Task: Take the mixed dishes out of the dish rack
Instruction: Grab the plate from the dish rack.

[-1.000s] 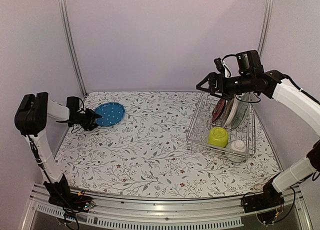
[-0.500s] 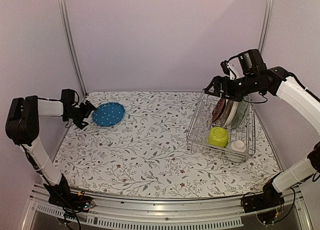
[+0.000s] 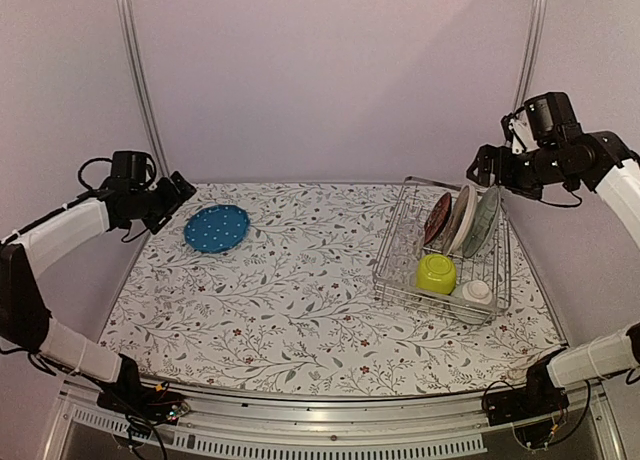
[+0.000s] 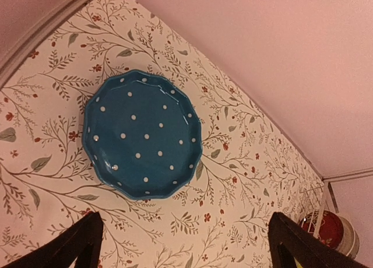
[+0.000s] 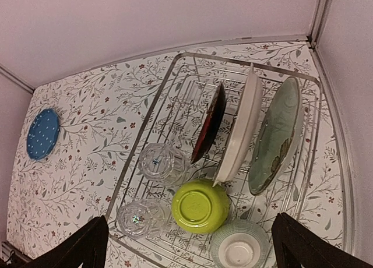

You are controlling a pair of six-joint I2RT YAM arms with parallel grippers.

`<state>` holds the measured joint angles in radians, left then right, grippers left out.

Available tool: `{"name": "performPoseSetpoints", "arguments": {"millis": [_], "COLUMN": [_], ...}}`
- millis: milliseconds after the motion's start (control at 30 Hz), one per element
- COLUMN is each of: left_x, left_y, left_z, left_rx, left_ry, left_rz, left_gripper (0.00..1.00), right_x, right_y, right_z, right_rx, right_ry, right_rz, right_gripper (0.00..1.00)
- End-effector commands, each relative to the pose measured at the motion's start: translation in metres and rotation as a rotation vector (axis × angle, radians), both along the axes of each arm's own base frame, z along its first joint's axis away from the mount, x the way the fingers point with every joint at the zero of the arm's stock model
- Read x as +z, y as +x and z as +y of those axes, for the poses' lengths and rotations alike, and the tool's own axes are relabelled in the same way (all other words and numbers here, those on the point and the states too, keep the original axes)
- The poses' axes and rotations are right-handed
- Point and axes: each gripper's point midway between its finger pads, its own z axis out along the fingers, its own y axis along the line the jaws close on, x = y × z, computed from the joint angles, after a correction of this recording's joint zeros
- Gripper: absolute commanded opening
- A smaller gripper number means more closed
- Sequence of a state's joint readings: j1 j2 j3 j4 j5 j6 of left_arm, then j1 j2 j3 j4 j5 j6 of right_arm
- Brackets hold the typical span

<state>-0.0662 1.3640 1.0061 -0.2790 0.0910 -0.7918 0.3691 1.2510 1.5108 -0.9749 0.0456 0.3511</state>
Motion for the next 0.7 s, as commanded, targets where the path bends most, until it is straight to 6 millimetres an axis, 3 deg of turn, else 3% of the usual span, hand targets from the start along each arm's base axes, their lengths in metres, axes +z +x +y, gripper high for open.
{"name": "performPoseSetpoints", "arguments": {"millis": [0, 67, 200, 667], "left_x": [0.008, 0.016, 0.027, 0.026], "left_y": [-0.021, -0.027, -0.033, -0.037], "left_z": [-0.026, -0.038, -0.043, -0.045], "left_rx": [-0.073, -0.103, -0.096, -0.089], "left_ry": [0.086, 0.096, 0.139, 0.123], "left_rz": [0.002, -0.017, -0.043, -0.044], "left_gripper": [1.00, 0.99, 1.00, 0.99], "right_x": [-0.009, -0.016, -0.029, -0.087], "right_y": [-0.002, 0.002, 0.013, 0.065], "right_z": [-0.054, -0.077, -0.095, -0.097], "right_rx": [-0.196, -0.288, -0.373, -0.477], "right_ry": [-0.092, -0.101, -0.078, -0.097], "right_rz": [0.062, 0.092, 0.142, 0.291], "right_gripper": [0.99, 0.99, 0.99, 0.96]}}
